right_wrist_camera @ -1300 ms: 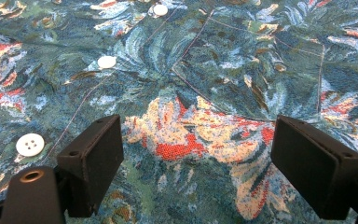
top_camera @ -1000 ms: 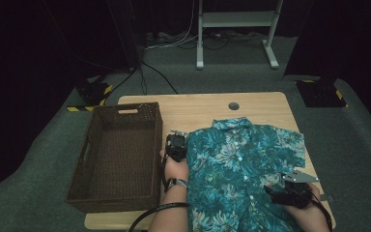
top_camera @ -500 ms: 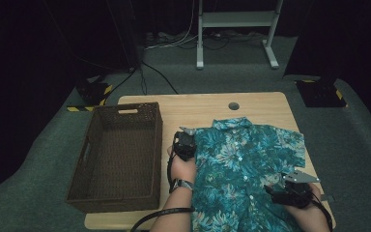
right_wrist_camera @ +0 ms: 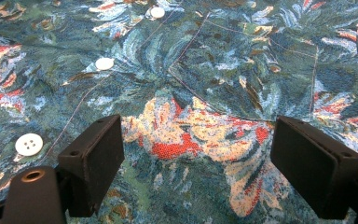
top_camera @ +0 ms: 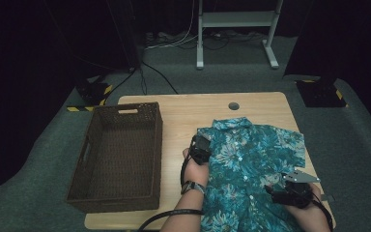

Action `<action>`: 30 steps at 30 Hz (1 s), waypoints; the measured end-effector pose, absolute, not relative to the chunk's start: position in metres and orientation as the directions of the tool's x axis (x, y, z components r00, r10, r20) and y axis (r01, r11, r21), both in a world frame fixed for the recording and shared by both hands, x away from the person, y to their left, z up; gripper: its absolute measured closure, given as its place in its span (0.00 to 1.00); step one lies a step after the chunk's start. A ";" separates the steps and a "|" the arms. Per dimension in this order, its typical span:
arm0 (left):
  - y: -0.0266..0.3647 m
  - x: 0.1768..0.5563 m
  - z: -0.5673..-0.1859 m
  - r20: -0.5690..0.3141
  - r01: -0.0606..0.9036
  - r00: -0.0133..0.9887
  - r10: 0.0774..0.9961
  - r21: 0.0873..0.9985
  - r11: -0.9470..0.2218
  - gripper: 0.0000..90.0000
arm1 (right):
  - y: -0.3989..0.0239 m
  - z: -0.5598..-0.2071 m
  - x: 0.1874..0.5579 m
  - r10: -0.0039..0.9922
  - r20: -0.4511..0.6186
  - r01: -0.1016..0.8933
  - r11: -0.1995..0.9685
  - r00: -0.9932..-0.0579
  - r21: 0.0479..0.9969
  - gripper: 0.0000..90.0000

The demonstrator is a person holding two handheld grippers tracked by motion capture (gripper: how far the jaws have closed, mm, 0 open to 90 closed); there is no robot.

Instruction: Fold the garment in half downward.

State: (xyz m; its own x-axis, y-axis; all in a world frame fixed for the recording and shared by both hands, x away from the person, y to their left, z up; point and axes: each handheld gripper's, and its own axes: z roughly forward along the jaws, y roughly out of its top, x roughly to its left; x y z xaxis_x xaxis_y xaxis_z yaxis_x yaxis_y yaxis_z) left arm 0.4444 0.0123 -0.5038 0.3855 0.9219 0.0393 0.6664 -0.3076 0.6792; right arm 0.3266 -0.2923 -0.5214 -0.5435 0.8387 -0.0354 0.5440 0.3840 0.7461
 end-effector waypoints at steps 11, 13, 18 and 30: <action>-0.011 0.431 -0.493 0.026 0.606 0.486 0.873 0.711 -0.358 0.86 | -0.293 -0.521 0.326 0.839 -0.036 0.542 0.382 -0.542 0.748 0.19; -0.011 0.427 -0.491 0.017 0.593 0.501 0.866 0.722 -0.357 0.85 | -0.292 -0.521 0.326 0.839 -0.037 0.542 0.384 -0.543 0.748 0.19; 0.007 0.422 -0.488 0.011 0.593 0.466 0.885 0.738 -0.322 0.80 | -0.291 -0.521 0.326 0.837 -0.041 0.542 0.390 -0.545 0.745 0.19; 0.080 0.432 -0.500 -0.038 0.665 0.221 0.975 0.737 -0.122 0.72 | -0.288 -0.522 0.327 0.833 -0.045 0.542 0.400 -0.552 0.739 0.19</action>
State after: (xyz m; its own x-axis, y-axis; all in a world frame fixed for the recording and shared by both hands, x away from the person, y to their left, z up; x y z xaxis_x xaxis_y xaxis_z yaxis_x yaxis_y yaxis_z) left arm 0.4319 0.0800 -0.5001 0.2208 0.9746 -0.0380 0.6646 -0.1218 0.7372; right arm 0.3268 -0.2876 -0.5225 -0.5521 0.8325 -0.0450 0.5422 0.3995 0.7392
